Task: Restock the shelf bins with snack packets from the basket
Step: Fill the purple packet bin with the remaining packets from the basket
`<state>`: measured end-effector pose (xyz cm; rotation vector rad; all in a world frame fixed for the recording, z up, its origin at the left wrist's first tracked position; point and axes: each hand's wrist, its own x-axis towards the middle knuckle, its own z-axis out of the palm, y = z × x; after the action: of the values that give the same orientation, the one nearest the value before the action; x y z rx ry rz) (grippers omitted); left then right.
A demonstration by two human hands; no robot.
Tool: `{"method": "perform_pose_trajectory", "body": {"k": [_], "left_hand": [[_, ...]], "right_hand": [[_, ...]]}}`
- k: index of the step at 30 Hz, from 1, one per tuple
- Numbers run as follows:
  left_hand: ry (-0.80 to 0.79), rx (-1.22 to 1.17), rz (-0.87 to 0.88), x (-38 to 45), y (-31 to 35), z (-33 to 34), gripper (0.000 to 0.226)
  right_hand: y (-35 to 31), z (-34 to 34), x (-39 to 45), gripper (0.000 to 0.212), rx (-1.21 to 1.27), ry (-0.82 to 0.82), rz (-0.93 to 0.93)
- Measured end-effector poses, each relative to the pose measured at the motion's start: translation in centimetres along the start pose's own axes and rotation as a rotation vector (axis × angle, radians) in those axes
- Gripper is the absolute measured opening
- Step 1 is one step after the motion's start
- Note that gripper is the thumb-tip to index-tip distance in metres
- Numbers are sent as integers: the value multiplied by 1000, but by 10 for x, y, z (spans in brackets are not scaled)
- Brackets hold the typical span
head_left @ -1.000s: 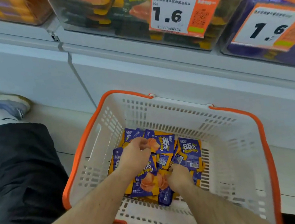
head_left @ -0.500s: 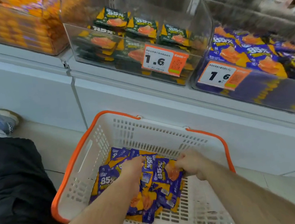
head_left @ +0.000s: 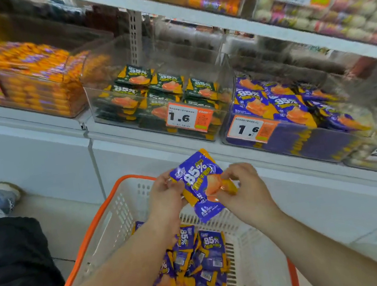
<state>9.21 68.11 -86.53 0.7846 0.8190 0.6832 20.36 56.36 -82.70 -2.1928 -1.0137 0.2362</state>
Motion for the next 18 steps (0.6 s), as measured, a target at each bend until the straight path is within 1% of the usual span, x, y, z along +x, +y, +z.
{"method": "perform_pose_trajectory", "body": {"k": [2, 4, 6, 7, 9, 11, 14, 15, 16, 18], "left_hand": [[-46, 29, 93, -5, 13, 11, 24], [-99, 46, 164, -11, 25, 22, 25], [-141, 71, 201, -17, 35, 31, 27], [-158, 72, 212, -18, 39, 34, 27], [-178, 87, 229, -18, 44, 40, 27], [-211, 120, 251, -21, 48, 46, 24], [-260, 197, 297, -21, 51, 56, 17], [-261, 246, 344, -17, 54, 60, 17], [-251, 327, 434, -9, 58, 65, 16], [-225, 500, 690, 13, 70, 79, 14]], "right_hand": [[-11, -8, -8, 40, -76, 22, -122], [-21, -8, -11, 58, -121, 87, -181], [-28, -6, -10, 76, -159, 160, -193], [-31, -6, -8, 80, -180, 184, -183], [-33, -6, -4, 82, -251, 231, -181], [-30, -6, 1, 78, -293, 271, -186], [-27, -10, 4, 73, -207, 306, -127], [-27, -13, 5, 72, -158, 338, -111], [-28, -18, 7, 71, -110, 373, -100], [-31, -34, 13, 68, -34, 452, -102]]}}
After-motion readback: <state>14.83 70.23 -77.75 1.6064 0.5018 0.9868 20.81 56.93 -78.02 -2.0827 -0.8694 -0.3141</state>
